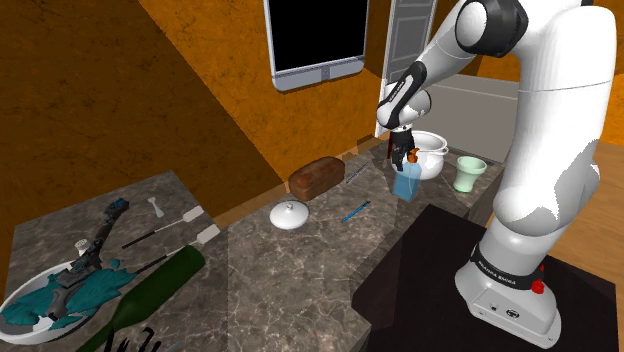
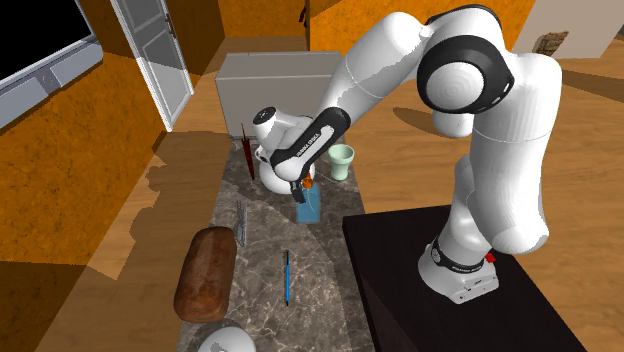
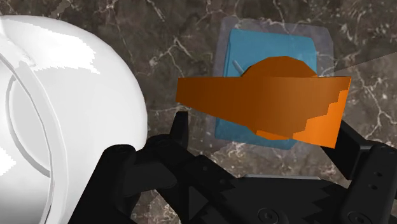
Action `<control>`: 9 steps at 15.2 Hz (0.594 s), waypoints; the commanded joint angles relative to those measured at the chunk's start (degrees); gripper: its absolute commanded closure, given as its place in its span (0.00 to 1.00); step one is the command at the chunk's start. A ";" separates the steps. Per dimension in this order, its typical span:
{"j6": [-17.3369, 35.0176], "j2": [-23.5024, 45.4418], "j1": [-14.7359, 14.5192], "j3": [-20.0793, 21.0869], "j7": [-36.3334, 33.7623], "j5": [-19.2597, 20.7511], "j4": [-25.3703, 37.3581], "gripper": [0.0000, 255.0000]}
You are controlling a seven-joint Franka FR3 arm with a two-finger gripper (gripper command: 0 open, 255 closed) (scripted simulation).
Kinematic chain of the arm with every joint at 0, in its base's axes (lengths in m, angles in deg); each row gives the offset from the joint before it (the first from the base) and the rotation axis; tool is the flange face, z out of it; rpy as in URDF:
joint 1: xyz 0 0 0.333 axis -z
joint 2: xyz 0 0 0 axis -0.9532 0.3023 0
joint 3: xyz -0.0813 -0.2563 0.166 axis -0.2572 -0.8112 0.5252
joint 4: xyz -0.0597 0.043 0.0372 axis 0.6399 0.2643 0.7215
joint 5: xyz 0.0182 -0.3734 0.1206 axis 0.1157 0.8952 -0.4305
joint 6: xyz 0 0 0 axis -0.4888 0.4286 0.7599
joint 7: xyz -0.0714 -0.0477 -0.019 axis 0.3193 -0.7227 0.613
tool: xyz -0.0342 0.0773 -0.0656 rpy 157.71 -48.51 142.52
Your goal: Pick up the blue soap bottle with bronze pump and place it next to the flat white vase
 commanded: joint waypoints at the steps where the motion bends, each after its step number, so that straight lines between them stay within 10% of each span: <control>1: 0.00 0.00 0.00 0.00 0.00 0.00 0.00 0.00; 2: 0.00 0.00 0.00 0.00 0.00 0.00 0.00 0.00; 3: 0.00 0.00 0.00 0.00 0.00 0.00 0.00 1.00; 9: 0.00 -0.02 0.00 -0.01 0.00 0.01 -0.01 1.00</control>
